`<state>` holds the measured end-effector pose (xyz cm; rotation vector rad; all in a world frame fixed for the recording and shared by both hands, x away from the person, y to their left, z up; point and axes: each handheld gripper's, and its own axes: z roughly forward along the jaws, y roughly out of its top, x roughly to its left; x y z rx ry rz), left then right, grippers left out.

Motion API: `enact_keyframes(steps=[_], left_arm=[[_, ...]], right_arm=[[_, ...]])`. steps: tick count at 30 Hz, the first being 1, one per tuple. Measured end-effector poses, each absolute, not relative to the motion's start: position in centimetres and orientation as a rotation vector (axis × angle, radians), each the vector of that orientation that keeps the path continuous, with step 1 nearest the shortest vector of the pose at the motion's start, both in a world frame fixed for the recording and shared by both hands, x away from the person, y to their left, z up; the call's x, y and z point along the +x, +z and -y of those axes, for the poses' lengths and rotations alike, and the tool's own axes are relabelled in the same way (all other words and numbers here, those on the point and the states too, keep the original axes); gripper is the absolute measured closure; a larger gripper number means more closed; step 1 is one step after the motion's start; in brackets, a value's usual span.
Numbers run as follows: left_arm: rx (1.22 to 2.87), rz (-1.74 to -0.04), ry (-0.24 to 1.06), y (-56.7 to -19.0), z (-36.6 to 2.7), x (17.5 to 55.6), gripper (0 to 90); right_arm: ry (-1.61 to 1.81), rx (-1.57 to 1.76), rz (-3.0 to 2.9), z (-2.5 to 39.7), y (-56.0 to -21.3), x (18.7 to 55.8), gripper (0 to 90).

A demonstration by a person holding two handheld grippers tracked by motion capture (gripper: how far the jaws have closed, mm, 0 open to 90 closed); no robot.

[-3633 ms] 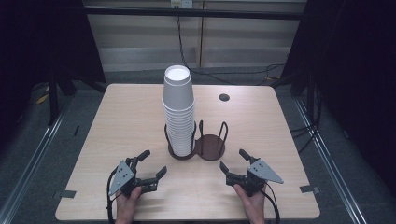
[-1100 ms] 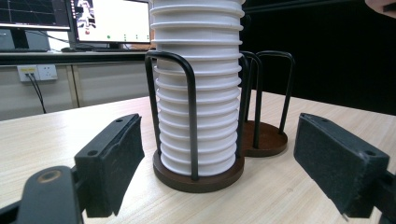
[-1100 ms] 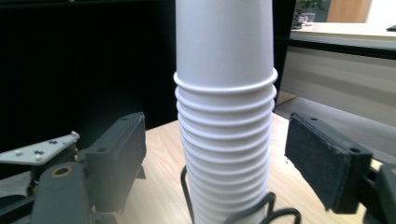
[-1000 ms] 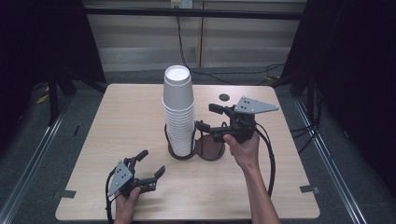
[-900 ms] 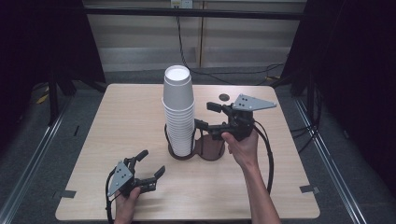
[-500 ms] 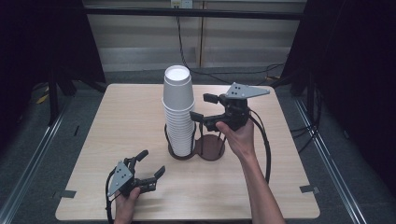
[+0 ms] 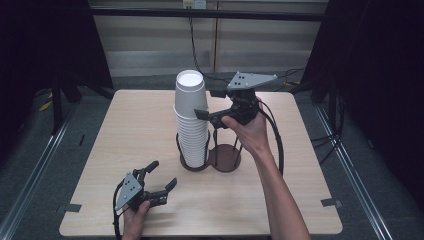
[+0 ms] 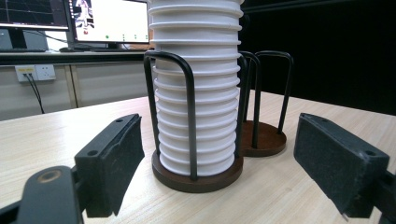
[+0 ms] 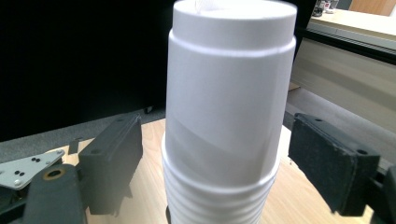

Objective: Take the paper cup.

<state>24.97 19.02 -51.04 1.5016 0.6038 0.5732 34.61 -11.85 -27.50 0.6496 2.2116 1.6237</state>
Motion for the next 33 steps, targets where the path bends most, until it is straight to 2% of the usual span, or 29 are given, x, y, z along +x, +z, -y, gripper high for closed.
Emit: enact_keyframes(steps=[10, 19, 33], left_arm=[[1.506, -0.596, 0.571, -51.0, -19.0, 25.0, 15.8], [1.507, -0.598, 0.567, -51.0, -19.0, 25.0, 15.8], [1.503, -0.598, 0.568, -51.0, -19.0, 25.0, 15.7]], right_arm=[[1.581, 0.638, -2.315, 10.7, -25.7, 36.3, 16.7], [1.553, 0.638, -2.338, 9.2, -24.7, 37.5, 12.1], [1.536, 0.64, -2.347, 8.0, -24.8, 38.5, 16.4]])
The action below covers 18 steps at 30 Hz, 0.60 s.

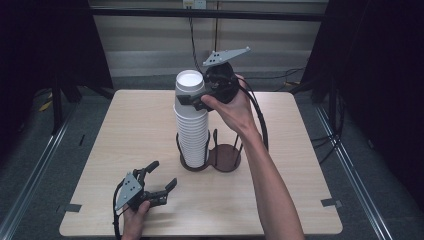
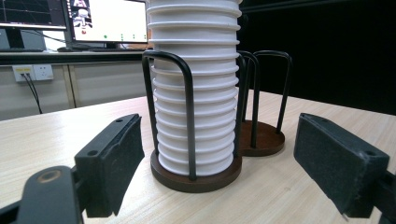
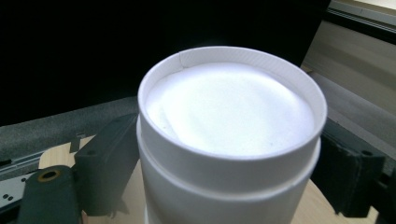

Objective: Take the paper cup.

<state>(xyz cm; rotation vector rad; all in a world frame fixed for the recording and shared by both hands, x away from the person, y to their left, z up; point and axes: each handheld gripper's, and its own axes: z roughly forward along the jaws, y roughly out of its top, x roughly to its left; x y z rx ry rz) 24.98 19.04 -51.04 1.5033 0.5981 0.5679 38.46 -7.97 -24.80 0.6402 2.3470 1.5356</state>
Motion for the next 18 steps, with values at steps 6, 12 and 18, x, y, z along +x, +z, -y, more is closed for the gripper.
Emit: enact_keyframes(steps=[6, 12, 18], left_arm=[[1.507, -0.595, 0.567, -51.04, -19.07, 24.99, 15.7], [1.509, -0.592, 0.567, -51.03, -19.1, 24.99, 15.7], [1.508, -0.593, 0.563, -51.04, -19.08, 24.99, 15.7]], right_arm=[[1.535, 0.653, -2.335, 8.01, -24.81, 38.42, 19.9], [1.53, 0.651, -2.326, 8.02, -24.77, 38.36, 20.3], [1.553, 0.654, -2.304, 8.16, -24.8, 38.39, 20.5]])
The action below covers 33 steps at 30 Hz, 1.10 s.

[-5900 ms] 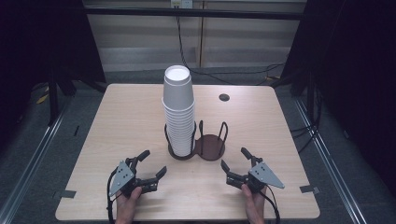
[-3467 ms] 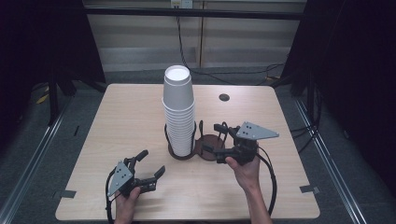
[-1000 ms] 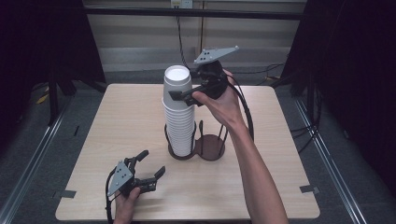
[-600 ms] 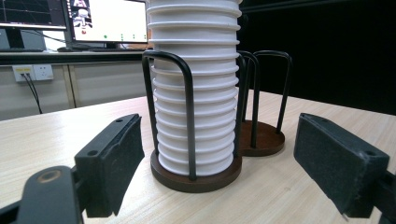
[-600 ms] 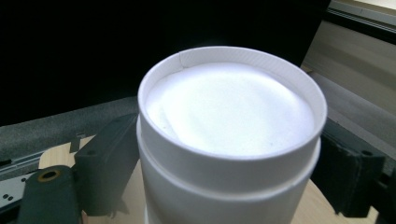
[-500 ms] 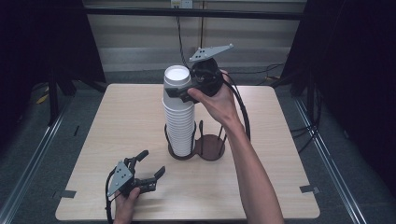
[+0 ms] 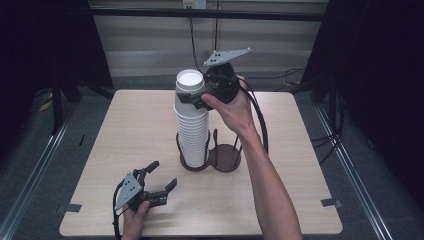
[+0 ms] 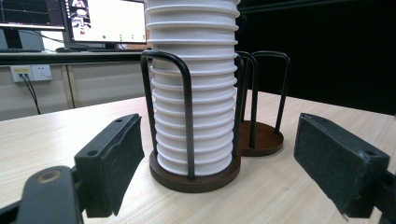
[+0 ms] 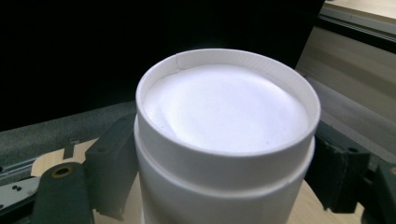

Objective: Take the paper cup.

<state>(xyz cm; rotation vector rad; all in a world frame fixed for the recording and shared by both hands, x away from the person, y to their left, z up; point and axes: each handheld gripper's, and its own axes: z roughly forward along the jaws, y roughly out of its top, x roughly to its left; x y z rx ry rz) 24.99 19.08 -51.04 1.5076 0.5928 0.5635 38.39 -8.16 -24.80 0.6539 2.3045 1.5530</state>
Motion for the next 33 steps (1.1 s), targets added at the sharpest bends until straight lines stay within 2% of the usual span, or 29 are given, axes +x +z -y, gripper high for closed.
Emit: enact_keyframes(steps=[33], left_arm=[[1.507, -0.591, 0.562, -51.0, -19.1, 25.0, 15.7]], right_arm=[[1.792, 0.632, -2.138, 10.0, -22.0, 37.5, 21.6]])
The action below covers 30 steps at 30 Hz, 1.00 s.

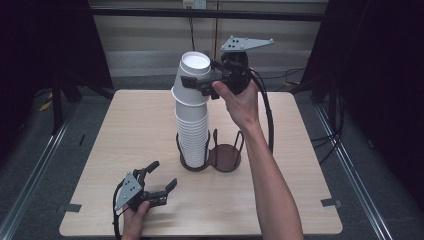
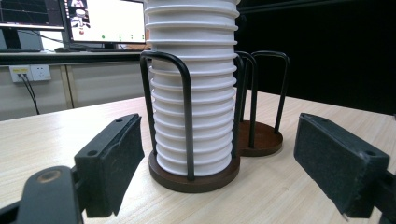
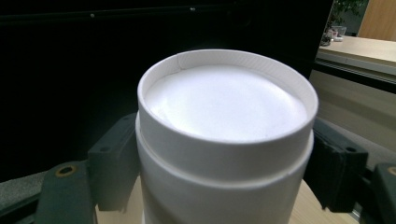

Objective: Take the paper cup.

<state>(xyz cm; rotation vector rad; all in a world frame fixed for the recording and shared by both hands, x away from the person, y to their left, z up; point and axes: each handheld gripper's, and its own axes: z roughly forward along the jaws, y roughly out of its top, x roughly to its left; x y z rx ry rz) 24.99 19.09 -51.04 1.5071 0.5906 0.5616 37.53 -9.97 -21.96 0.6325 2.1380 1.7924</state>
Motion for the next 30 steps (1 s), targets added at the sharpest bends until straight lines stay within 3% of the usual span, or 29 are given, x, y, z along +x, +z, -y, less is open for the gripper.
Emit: enact_keyframes(steps=[30], left_arm=[[1.509, -0.593, 0.567, -51.0, -19.1, 25.0, 15.7]], right_arm=[[1.93, 0.622, -2.014, 11.9, -20.6, 36.2, 22.1]])
